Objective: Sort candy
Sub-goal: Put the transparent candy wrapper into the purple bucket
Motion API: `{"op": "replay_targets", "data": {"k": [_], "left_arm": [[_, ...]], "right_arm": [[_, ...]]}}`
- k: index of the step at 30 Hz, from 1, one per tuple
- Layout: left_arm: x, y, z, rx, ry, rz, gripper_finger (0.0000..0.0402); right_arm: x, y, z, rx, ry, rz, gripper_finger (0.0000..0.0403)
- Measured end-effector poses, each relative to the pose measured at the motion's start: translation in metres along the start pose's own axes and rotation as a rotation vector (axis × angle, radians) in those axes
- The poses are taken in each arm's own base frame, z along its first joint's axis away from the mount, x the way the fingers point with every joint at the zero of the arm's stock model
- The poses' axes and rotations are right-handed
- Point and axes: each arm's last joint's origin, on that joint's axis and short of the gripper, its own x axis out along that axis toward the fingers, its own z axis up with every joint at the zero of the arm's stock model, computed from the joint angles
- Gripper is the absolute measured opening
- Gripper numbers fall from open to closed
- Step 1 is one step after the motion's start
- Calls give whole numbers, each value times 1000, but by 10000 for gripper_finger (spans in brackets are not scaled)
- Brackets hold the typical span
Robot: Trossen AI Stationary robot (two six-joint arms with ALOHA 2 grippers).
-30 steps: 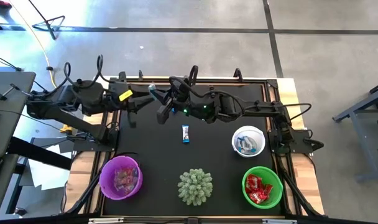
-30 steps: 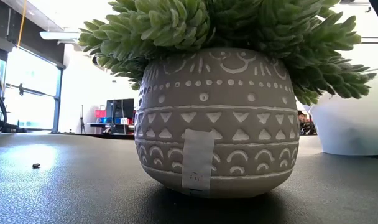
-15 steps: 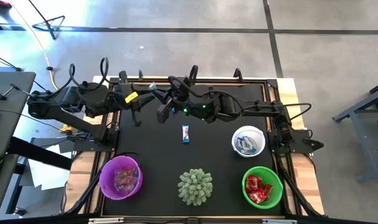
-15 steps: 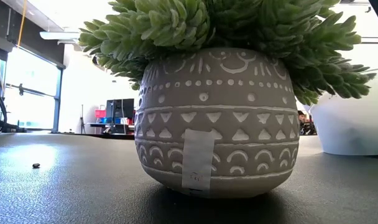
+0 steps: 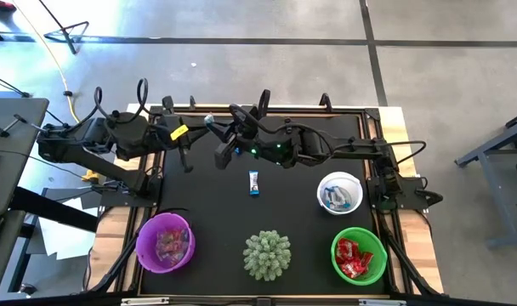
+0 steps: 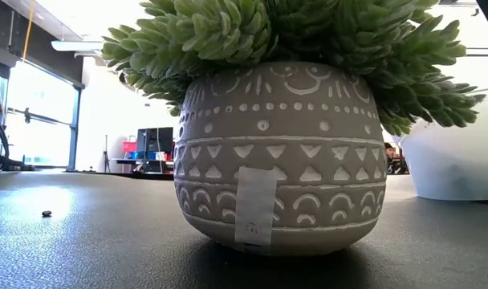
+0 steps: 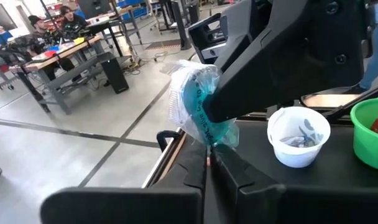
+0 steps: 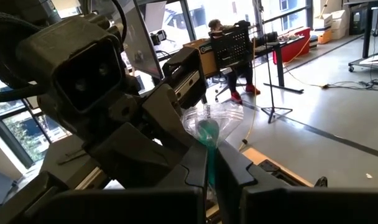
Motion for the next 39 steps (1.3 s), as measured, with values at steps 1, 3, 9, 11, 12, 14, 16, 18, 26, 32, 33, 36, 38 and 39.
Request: {"op": "replay_targets", "data": {"k": [1, 3, 9, 11, 12, 14, 16, 18, 26, 32, 33, 36, 38, 39], "left_arm": [[0, 0, 0, -1, 0, 0, 1], [-1, 1, 0, -5, -3, 0, 1], [-1, 1, 0, -9, -4, 0, 0], [-1, 1, 0, -8, -2, 0, 0], [-1, 1, 0, -7, 0, 0, 0], [-1, 1, -1, -4, 3, -1, 0], [-1, 1, -1, -3, 5, -1, 0], [-2, 1, -1, -3, 5, -1, 0], [-9, 6, -2, -7, 5, -1, 0], [-14, 10, -2, -12, -2, -1, 0], [-14, 10, -2, -11, -1, -1, 0], [-14, 10, -2, -11, -1, -1, 0], [-14, 10, -3, -3, 9, -2, 0], [-14, 10, -4, 2, 16, -3, 0]], "right_arm": [[0, 0, 0, 0, 0, 0, 5], [0, 0, 0, -3, 0, 0, 8], [0, 0, -1, -13, 9, -1, 56], [0, 0, -1, -15, 12, -2, 80], [0, 0, -1, -15, 13, -2, 91], [0, 0, -2, -17, 15, -3, 112], [0, -1, -2, -17, 12, -11, 129], [0, -2, -2, -25, 6, -46, 142], [1, -4, -3, -73, -7, -114, 166], [1, -4, -3, -72, -4, -115, 168], [1, -4, -3, -72, -4, -115, 168], [1, -4, -3, -70, -6, -115, 168], [1, -4, -3, -70, -6, -115, 168], [1, -4, -3, -69, -7, -114, 168]]}}
